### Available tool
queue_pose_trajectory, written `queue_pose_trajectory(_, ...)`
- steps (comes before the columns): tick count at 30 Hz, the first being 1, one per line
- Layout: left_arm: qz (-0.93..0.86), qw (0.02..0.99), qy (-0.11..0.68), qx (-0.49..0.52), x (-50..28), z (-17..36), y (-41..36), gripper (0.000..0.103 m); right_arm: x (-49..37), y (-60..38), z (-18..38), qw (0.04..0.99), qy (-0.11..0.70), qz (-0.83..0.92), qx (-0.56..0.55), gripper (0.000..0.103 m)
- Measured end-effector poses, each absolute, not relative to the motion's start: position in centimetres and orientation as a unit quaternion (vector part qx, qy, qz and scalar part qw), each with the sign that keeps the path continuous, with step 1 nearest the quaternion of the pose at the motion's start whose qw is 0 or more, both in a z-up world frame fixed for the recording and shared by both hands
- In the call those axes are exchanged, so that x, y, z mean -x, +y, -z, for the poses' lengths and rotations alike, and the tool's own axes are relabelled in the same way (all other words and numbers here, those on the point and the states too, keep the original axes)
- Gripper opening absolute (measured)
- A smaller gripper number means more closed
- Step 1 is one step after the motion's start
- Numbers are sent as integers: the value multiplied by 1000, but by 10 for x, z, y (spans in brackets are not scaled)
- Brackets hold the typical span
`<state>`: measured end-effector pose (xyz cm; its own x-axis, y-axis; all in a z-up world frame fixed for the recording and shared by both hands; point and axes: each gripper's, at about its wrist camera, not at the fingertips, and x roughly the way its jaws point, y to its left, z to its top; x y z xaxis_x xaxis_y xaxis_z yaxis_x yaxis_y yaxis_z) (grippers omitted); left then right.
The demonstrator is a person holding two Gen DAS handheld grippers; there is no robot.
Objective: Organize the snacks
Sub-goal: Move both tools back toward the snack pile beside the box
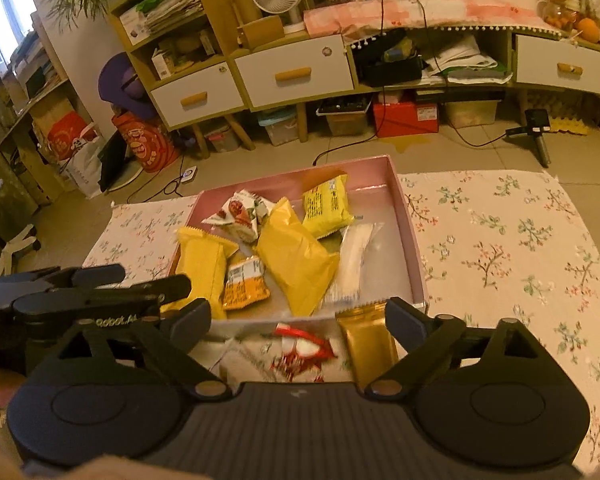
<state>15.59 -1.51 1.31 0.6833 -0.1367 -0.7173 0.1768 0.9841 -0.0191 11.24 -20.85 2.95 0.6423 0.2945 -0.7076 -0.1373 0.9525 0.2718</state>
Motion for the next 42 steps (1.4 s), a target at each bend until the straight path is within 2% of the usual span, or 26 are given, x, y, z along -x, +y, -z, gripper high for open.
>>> queue_pose_trajectory(20,78,915,395,-4,-77,12,24,95,-67,-196,-12,898,425,-103,-54,101)
queue_pose_trajectory(32,131,913,384,-53,-60,36,29,95,-66,-200,27,875,475,-54,-81,101)
queue_pose_trajectory(42,189,904,379,-66,-67,51,18,92,-74,-193,36,866,481,-47,-125,101)
